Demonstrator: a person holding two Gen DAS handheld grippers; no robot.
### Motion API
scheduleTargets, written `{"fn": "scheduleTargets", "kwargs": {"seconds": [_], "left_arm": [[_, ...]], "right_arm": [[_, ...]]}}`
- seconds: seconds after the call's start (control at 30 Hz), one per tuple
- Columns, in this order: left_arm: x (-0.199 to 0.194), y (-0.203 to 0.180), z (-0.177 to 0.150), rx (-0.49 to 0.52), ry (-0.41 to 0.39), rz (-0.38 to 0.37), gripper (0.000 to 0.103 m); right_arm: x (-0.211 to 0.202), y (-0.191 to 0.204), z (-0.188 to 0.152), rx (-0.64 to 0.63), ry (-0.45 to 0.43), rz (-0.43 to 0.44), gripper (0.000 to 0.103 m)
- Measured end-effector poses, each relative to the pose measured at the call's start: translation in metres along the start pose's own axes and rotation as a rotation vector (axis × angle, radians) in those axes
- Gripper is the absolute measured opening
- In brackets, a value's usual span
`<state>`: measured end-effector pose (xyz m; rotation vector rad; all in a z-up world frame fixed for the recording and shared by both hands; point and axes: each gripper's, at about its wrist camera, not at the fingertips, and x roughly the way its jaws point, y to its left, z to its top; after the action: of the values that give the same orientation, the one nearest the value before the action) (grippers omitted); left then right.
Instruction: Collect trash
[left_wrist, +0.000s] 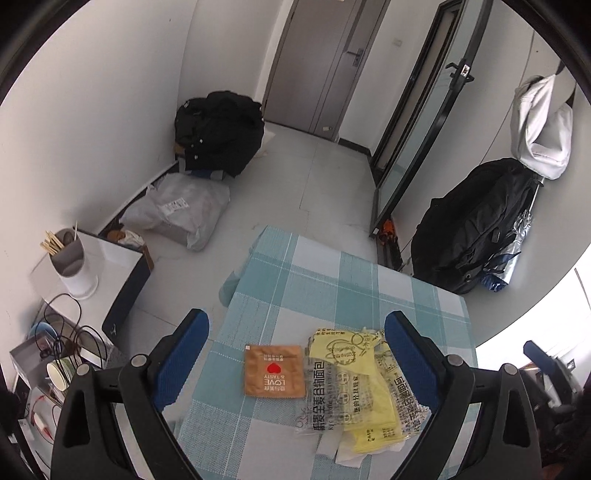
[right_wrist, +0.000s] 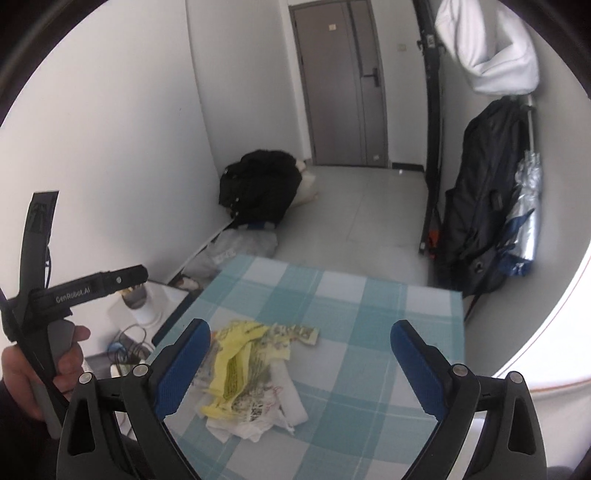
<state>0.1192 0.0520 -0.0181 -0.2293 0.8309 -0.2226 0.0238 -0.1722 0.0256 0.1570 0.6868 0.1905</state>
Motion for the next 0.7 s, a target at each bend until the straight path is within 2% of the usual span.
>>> {"fn": "scheduleTargets", "kwargs": {"seconds": [0.13,0.27,0.33,0.4,0.47,0.57,0.67,0.7], "left_arm": [[0.004,0.005,0.001,-0.003,0.015,0.023,0.094],[0.003,0.014,0.002,-0.032,0.031,0.011,0.094],[0.004,0.017,0.001,-0.042,0.041,0.014,0.094],[0.006,0.021,0.002,-0.053,0.051,0.017,0.094],[0.008,0.024,0.001,-0.070,0.072,0.016,0.094],[0.013,0.028,-0.002,-0.101,0.115,0.000,0.094],[0.013,0.028,-0.002,-0.100,0.127,-0.002,0.094],[0.012,0.027,-0.002,-0.096,0.125,0.001,0.094]], "right_arm": [[0.022,0.013,-0.010,-0.034,0.054,0.012,0.099],[0.039,0.021,-0.020,-0.061,0.101,0.018,0.095],[0.049,0.025,-0.025,-0.072,0.143,0.040,0.084],[0.056,0.028,-0.028,-0.078,0.171,0.048,0.082],[0.064,0.030,-0.032,-0.085,0.191,0.051,0.076],[0.075,0.032,-0.035,-0.095,0.224,0.062,0.061],[0.088,0.037,-0.040,-0.123,0.273,0.056,0.039],[0.089,0.039,-0.043,-0.127,0.281,0.054,0.028]]}}
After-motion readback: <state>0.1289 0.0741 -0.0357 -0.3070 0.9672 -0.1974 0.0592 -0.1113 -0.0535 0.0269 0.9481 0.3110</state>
